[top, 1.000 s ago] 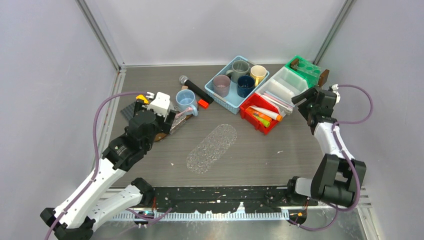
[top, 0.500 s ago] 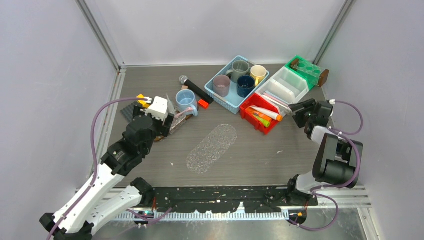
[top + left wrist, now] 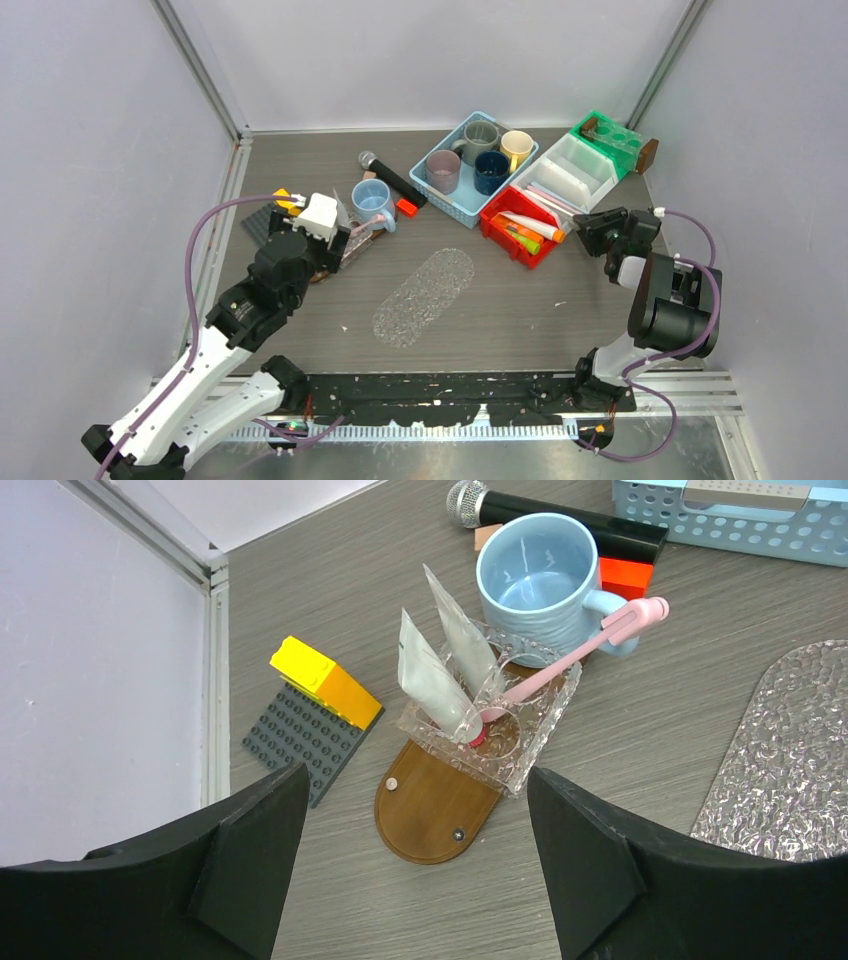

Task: Prepare toiletry sets of a toothbrush and toothpaste on the tray
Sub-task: Pick up the toothbrush from the storage box.

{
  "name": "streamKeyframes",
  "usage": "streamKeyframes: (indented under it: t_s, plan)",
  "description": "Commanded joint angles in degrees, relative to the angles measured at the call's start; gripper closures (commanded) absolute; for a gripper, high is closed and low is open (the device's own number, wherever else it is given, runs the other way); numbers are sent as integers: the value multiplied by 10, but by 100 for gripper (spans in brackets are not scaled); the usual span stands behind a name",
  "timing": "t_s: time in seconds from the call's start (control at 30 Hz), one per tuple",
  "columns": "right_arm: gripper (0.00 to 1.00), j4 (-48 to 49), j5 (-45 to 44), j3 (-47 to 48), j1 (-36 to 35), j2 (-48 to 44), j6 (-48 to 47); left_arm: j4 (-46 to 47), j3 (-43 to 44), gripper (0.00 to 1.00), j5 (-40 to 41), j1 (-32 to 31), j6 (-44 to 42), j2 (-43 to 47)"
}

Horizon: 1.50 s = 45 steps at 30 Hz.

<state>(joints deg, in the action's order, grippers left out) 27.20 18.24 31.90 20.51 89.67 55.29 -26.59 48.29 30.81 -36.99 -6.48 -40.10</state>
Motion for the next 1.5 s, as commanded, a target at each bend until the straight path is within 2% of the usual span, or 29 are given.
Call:
streamKeyframes:
  t_s: [0.0, 0.3, 0.5, 0.77, 1.1, 1.23, 1.47]
  plan:
    - [50, 55, 18, -13, 3, -2, 19, 32, -2, 18, -6, 3, 0, 0]
    - [54, 66, 25, -25, 4, -3, 20, 34, -3, 18, -11, 4, 2, -2]
    - [70, 73, 30, -27, 4, -11, 23, 36, -4, 18, -15, 4, 2, -1]
    - [81, 59, 39, -33, 3, -60, 33, 37, -5, 19, -18, 4, 2, 1]
    - [95, -86, 16, 10, 3, -199, -48, 44, -8, 19, -39, 3, 2, 8]
    - [97, -180, 1, 44, 2, -260, -99, 60, -12, 19, -97, 4, -5, 6]
    - [99, -291, -8, 118, -20, -336, -176, 76, -4, 19, -174, 4, -22, 4]
